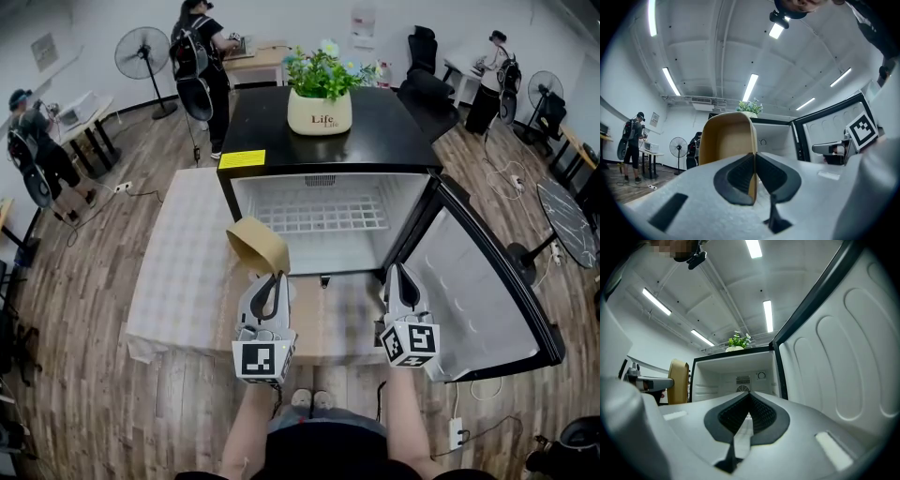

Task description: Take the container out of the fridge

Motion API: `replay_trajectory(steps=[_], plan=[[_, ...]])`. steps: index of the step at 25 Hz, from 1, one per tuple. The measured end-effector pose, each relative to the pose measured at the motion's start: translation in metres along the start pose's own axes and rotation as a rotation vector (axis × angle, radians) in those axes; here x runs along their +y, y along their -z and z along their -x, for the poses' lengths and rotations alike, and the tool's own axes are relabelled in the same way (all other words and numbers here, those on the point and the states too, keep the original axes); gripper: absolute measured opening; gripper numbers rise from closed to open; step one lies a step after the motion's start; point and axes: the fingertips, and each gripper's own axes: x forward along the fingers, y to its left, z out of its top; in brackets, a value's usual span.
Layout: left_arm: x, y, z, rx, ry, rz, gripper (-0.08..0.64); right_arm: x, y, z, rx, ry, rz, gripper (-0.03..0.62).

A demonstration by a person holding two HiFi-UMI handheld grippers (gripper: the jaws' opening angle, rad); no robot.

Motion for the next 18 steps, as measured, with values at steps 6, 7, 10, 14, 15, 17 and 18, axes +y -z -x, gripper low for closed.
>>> replay_trajectory(steps=[6,7,10,14,15,17,18], plan=[[-0.0054,0.0,0.0,0.011,0.012,-0.008,0.023,0.0026,-0.001,0.0002,0.002,-0.009,0.002,0.008],[-0.0059,-0.0005,0.0002,0.012,0.014,-0.009,0.023,0.003,-0.0015,0.0004,0.002,-0.01,0.002,0.008],[-0.0056,0.0021,0.002,0.021,0.013,-0.01,0.023,0.0043,-0.0029,0.0007,0.0,-0.013,0.003,0.008],[-0.0065,0.001,0.0032,0.02,0.011,-0.01,0.023,0.0041,-0.0015,0.0022,0.0,-0.013,-0.002,0.008],[-0.0072,-0.0007,0.0031,0.018,0.012,-0.012,0.023,0.0043,-0.0013,0.0025,0.0,-0.014,-0.002,0.008],[-0.0078,-0.0013,0.0035,0.018,0.012,-0.017,0.023,0.0047,-0.0008,0.0031,0.001,-0.015,-0.002,0.008],[-0.0079,-0.0009,0.004,0.02,0.012,-0.019,0.023,0.0049,-0.0005,0.0034,0.001,-0.016,-0.002,0.008]])
